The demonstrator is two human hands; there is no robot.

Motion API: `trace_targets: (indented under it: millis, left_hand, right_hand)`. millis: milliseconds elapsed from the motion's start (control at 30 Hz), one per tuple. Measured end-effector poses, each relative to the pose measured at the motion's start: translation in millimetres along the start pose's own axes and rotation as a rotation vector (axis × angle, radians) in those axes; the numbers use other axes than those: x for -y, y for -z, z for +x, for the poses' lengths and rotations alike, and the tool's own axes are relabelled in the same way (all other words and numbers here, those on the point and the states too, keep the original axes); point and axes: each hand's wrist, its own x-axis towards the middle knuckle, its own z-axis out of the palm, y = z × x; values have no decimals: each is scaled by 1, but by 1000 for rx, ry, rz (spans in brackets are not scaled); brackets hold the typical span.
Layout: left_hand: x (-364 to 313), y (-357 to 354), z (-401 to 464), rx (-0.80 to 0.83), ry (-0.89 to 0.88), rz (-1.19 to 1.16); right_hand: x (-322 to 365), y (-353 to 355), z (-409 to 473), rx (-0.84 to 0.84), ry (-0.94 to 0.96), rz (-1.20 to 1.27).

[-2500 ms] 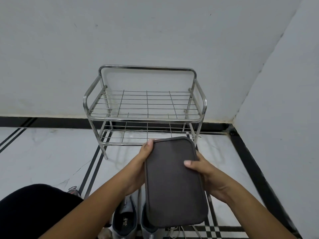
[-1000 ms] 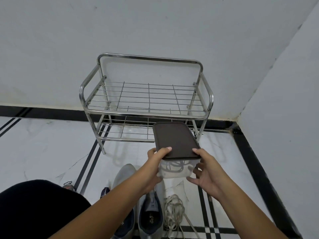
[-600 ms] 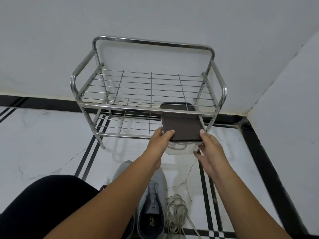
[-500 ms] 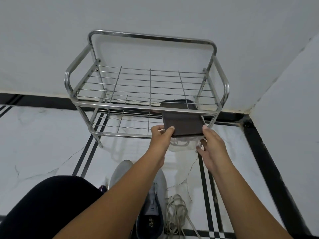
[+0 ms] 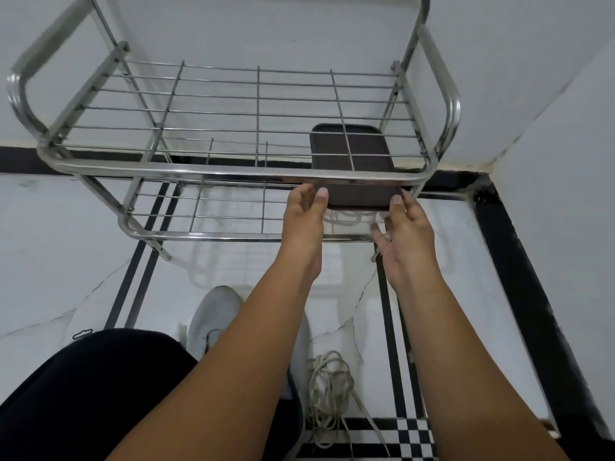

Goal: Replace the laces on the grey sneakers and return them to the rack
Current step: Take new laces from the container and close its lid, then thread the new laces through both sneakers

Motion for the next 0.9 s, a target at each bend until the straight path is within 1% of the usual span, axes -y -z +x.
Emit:
trace_targets:
  millis: [233,300,333,400,467,500,533,567,600,667,700,733,800,867,900]
  left_hand:
    - [6,-1,7,-12,-13,22]
    - [6,0,5,-2,-12,38]
    - [6,0,4,-1,-16,57]
    - [6,2,0,-39,-25,107]
    - [7,8,-6,-142,-38,139]
    - [9,13,-7,-201,-58,157]
    - [13,20,-10,-245,-88,204]
    - [19,30,-15,-264,-125,301]
    - [28,42,-19,-256,-153,438]
    - [54,67,-30,-164,-178,792]
    - [70,80,-36,-107,-159,976]
    - [86,91,-43,-72,-110,1151]
    - [115,110,-67,-80,77,1447]
    - [138,127,-94,-121,208,1609]
    - [149,137,-107,-144,239,1625]
  right_hand:
    - [-8,-4,10,-8,35,-35]
    - [-8,-6,6,-42,48,-56]
    - [-8,-6,5,-86,54,-73]
    - [-13,-4,0,-244,86,-135]
    - [-23,4,-9,-394,120,-167]
    - [-30,9,-13,-438,132,-190]
    - [-40,18,-20,-455,140,-264]
    - [-51,30,-29,-432,130,-425]
    - [-68,43,-38,-367,103,-656]
    - [-112,68,-62,-175,38,-1063]
    - [-136,78,-76,-81,-10,-1187]
    - [-161,86,-91,-17,-51,-1276]
    - [-208,97,-124,84,-80,-1476]
    - [-241,108,-155,233,8,-1607]
    - [-252,119,-169,326,52,-1648]
